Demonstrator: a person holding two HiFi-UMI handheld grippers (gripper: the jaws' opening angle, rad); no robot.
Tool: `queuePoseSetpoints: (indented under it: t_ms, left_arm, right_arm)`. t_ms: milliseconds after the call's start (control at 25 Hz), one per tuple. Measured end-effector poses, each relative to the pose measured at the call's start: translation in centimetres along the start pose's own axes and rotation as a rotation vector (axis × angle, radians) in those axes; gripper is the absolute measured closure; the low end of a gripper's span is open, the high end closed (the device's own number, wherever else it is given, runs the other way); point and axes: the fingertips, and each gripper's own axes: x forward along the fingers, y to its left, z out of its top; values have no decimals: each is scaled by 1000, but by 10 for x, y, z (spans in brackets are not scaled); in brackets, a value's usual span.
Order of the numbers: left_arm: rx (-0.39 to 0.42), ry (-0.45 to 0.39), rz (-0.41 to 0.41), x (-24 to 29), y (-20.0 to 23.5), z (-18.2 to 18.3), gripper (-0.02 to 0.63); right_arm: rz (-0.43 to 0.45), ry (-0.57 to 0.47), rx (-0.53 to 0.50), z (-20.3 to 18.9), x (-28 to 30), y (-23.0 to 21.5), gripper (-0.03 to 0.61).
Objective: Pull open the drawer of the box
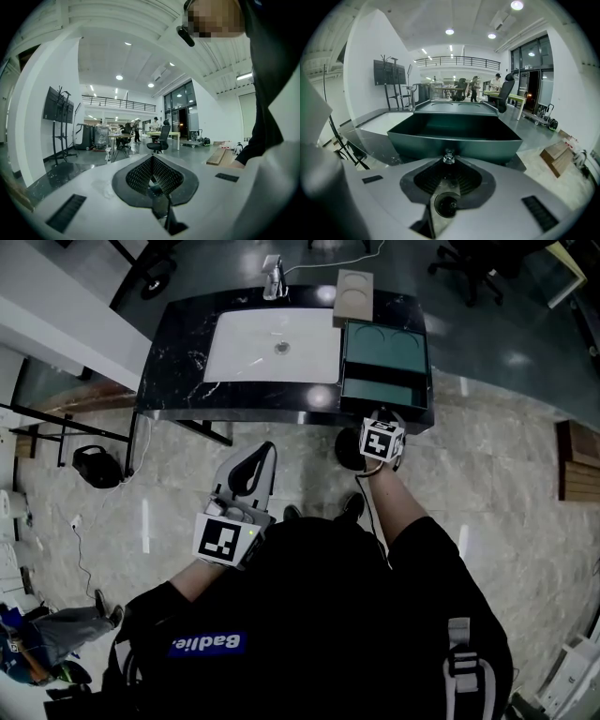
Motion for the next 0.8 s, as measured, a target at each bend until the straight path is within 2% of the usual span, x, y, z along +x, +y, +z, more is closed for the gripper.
queuePoseSetpoints:
  t_ms: [560, 800]
  left_arm:
    - [-10, -8, -14, -8, 1, -2, 621]
    - [-21, -15, -52, -12, 0, -3, 621]
  right_arm:
    - [-3, -51, -2, -4, -7, 0, 506]
    - [-21, -49, -8, -15, -25, -1, 506]
